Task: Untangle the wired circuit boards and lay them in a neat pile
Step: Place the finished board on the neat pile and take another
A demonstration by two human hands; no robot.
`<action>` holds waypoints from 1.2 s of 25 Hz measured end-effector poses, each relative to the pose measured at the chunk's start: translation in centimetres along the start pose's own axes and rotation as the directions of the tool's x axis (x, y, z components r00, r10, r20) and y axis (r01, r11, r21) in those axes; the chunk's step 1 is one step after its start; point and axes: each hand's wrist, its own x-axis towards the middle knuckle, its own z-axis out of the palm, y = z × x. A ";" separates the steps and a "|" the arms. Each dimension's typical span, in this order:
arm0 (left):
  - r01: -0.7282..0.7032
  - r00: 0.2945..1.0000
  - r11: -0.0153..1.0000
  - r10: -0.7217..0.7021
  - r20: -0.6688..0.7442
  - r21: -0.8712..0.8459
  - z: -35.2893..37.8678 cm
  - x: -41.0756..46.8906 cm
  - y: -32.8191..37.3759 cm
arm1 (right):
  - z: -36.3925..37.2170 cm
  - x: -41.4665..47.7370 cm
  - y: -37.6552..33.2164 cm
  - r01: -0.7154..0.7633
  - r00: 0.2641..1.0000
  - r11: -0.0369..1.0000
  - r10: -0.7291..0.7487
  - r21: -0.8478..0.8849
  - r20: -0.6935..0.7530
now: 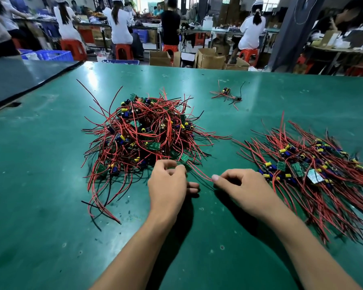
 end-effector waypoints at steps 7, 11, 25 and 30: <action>-0.038 0.999 0.998 0.038 -0.006 -0.047 -0.2 0.6 -0.4 | 2.6 3.1 -3.3 0.096 0.985 0.971 -0.124 -0.219 -0.118; -0.153 0.988 0.987 0.154 0.023 -0.040 -0.7 1.2 -0.7 | 6.0 5.5 -5.9 0.046 0.997 0.956 -0.062 -0.289 -0.047; -0.266 0.964 0.961 0.265 -0.019 -0.075 -1.3 2.0 -0.5 | 6.3 7.7 -7.1 0.046 0.999 0.995 -0.044 -0.085 0.032; -0.249 0.969 0.963 0.248 -0.018 -0.102 -1.5 1.9 -0.3 | 5.4 7.3 -6.5 0.017 0.999 0.990 -0.012 -0.140 0.032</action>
